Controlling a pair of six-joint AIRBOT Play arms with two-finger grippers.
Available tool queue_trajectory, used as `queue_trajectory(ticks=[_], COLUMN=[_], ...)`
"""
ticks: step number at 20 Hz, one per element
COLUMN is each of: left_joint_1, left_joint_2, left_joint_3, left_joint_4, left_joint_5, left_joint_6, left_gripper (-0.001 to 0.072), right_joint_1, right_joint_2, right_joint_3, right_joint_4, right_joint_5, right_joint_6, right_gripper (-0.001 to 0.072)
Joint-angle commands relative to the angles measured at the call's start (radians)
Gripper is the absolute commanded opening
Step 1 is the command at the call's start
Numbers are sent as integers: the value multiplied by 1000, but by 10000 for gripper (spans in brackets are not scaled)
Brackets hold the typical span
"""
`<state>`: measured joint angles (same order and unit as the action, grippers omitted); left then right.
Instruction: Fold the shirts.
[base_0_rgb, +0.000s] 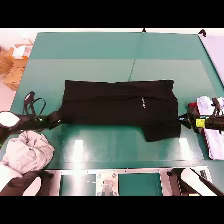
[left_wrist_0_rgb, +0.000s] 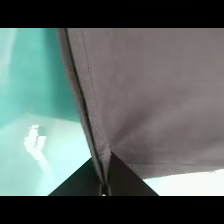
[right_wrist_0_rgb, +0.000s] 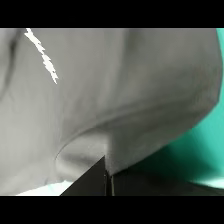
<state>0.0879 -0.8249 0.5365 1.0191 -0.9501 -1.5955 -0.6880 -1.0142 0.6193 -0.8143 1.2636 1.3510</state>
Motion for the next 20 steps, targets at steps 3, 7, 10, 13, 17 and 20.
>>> queue_trajectory(ticks=[3,7,10,13,17,20], left_joint_1=[1,1,0,0,0,0], left_joint_2=[-21,-186,-371,-561,-788,-853], left_joint_3=[167,311,431,551,694,732], left_joint_4=[127,97,6,-11,-142,-247], left_joint_5=[-48,-33,1,46,86,155], left_joint_6=[-72,-45,35,44,132,145], left_gripper=[20,20,20,21,23,276], right_joint_1=[1,101,220,288,319,317], right_joint_2=[12,-99,-262,-456,-687,-785], right_joint_3=[154,315,452,580,713,766], right_joint_4=[48,83,83,82,97,123], right_joint_5=[1,-56,-127,-173,-215,-245], right_joint_6=[30,30,31,49,63,63], right_gripper=[16,16,16,16,17,25])
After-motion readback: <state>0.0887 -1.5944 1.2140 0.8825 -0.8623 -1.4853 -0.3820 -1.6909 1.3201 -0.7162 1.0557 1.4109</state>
